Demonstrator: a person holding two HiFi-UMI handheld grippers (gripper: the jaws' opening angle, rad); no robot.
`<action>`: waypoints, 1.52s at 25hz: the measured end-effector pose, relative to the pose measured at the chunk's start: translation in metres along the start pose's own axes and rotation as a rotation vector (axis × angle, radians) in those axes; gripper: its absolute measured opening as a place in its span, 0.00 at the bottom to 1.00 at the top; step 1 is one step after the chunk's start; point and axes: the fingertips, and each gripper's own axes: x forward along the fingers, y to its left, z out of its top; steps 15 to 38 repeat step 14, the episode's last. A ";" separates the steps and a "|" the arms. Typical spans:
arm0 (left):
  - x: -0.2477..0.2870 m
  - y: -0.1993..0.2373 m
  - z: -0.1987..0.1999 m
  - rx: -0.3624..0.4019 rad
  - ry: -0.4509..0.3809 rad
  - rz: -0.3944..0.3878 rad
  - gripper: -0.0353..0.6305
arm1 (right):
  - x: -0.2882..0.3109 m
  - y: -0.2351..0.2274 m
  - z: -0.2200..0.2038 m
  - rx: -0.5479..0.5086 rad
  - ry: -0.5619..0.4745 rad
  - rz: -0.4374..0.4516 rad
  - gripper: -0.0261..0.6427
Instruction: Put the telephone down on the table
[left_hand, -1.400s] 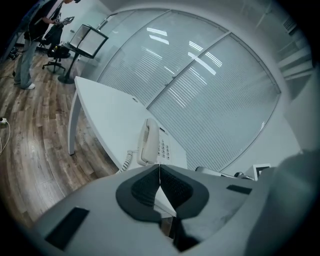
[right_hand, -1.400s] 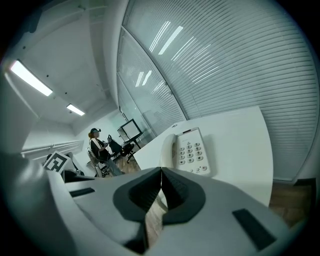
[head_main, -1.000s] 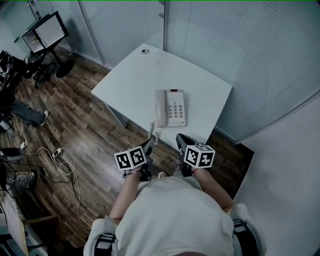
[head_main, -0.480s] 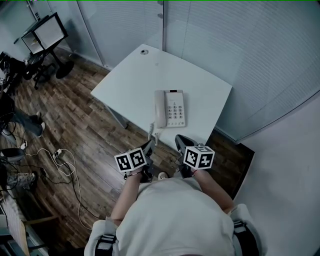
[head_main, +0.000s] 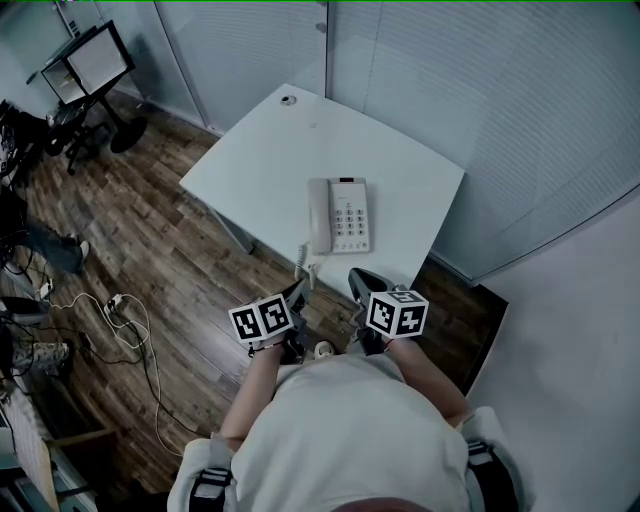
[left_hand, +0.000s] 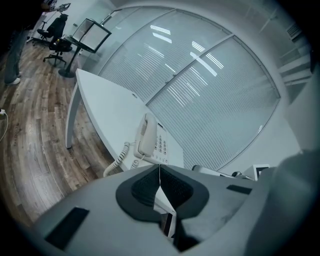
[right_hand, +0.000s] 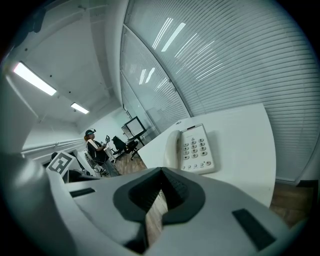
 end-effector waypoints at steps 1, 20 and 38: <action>0.000 0.000 0.000 0.000 0.001 0.000 0.09 | 0.000 0.000 0.000 0.001 0.000 0.001 0.07; 0.005 0.002 -0.003 -0.012 0.013 -0.006 0.09 | 0.003 -0.001 0.000 0.009 -0.003 0.004 0.07; 0.005 0.002 -0.003 -0.012 0.013 -0.006 0.09 | 0.003 -0.001 0.000 0.009 -0.003 0.004 0.07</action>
